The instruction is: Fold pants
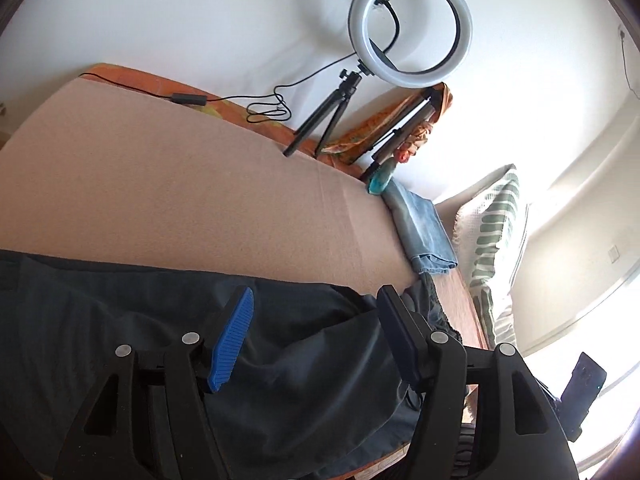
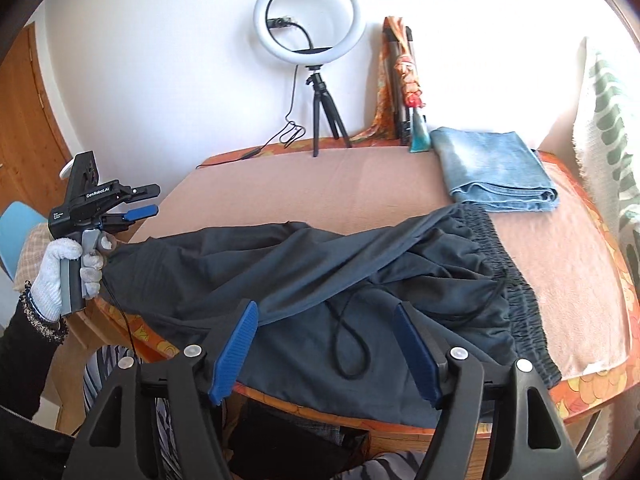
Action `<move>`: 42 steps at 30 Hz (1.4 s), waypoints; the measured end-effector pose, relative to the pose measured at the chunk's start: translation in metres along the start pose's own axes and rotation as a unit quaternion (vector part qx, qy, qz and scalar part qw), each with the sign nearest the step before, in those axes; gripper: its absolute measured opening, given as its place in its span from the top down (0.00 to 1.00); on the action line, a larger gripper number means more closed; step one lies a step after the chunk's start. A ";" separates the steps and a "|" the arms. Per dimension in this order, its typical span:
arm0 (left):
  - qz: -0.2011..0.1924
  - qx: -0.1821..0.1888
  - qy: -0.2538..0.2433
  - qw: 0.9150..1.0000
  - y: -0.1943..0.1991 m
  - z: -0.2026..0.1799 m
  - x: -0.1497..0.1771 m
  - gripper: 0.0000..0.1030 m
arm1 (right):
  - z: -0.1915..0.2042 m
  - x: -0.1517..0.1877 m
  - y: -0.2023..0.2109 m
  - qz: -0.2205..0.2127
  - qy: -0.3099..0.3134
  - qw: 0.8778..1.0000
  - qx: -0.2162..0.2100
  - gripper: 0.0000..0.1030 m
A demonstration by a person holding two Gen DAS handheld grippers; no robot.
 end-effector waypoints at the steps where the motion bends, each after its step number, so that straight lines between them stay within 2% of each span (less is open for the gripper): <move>1: 0.009 0.010 -0.014 1.000 -0.014 -0.014 -0.003 0.38 | -0.010 -0.003 0.006 -0.006 -0.010 1.000 0.006 0.28; 5: 0.053 0.048 -0.068 0.995 -0.072 -0.075 -0.017 0.38 | -0.052 -0.012 0.023 -0.030 -0.049 0.998 0.033 0.28; 7: 0.080 0.069 -0.087 0.991 -0.101 -0.102 -0.020 0.32 | -0.074 -0.013 0.027 -0.032 -0.071 0.996 0.043 0.28; 9: 0.109 0.090 -0.106 0.984 -0.130 -0.129 -0.020 0.31 | -0.095 -0.009 0.028 -0.034 -0.086 0.994 0.057 0.28; 13: 0.146 0.088 -0.137 0.976 -0.181 -0.168 -0.017 0.31 | -0.129 0.000 0.026 -0.030 -0.107 0.990 0.083 0.28; 17: 0.185 0.073 -0.162 0.966 -0.228 -0.193 -0.008 0.31 | -0.153 0.009 0.022 -0.021 -0.132 0.987 0.086 0.28; 21: 0.202 0.029 -0.179 0.962 -0.266 -0.205 -0.005 0.31 | -0.168 0.013 0.022 -0.019 -0.138 0.986 0.089 0.28; 25: 0.223 0.009 -0.191 0.956 -0.293 -0.212 0.002 0.31 | -0.180 0.015 0.024 -0.023 -0.139 0.986 0.095 0.28; 28: 0.227 -0.023 -0.209 0.951 -0.307 -0.208 0.005 0.32 | -0.192 0.018 0.025 -0.023 -0.145 0.984 0.099 0.28; 29: 0.225 -0.020 -0.206 0.952 -0.309 -0.206 0.006 0.34 | -0.196 0.019 0.025 -0.023 -0.149 0.984 0.099 0.28; 30: 0.222 -0.014 -0.201 0.954 -0.310 -0.204 0.006 0.40 | -0.200 0.021 0.025 -0.023 -0.153 0.983 0.099 0.28; 31: 0.217 0.002 -0.194 0.957 -0.311 -0.203 0.006 0.59 | -0.204 0.022 0.026 -0.023 -0.156 0.982 0.100 0.28; 32: 0.212 0.016 -0.193 0.958 -0.311 -0.203 0.006 0.69 | -0.207 0.024 0.026 -0.023 -0.161 0.981 0.102 0.28; 33: 0.205 0.021 -0.196 0.959 -0.310 -0.204 0.006 0.86 | -0.211 0.025 0.026 -0.023 -0.165 0.981 0.102 0.28; 34: 0.195 0.026 -0.203 0.959 -0.308 -0.206 0.005 0.92 | -0.215 0.027 0.026 -0.022 -0.170 0.980 0.102 0.28; 38: 0.170 0.070 -0.215 0.959 -0.289 -0.227 0.001 0.95 | -0.231 0.032 0.024 -0.020 -0.194 0.976 0.100 0.28; 40: 0.160 0.095 -0.232 0.955 -0.272 -0.243 0.001 0.96 | -0.237 0.032 0.023 -0.019 -0.208 0.974 0.092 0.30; 42: 0.155 0.114 -0.258 0.947 -0.256 -0.260 0.005 0.96 | -0.242 0.030 0.023 -0.021 -0.222 0.971 0.081 0.31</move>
Point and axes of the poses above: each gripper's, at about its wrist camera, not at the fingertips, and y roughly against the way its jaws point, z to its left, x to its underside, the point moved 5 cm from there along -y, roughly the way its jaws point, and after that the axes turned 15 degrees about -y, right-handed, at the moved point
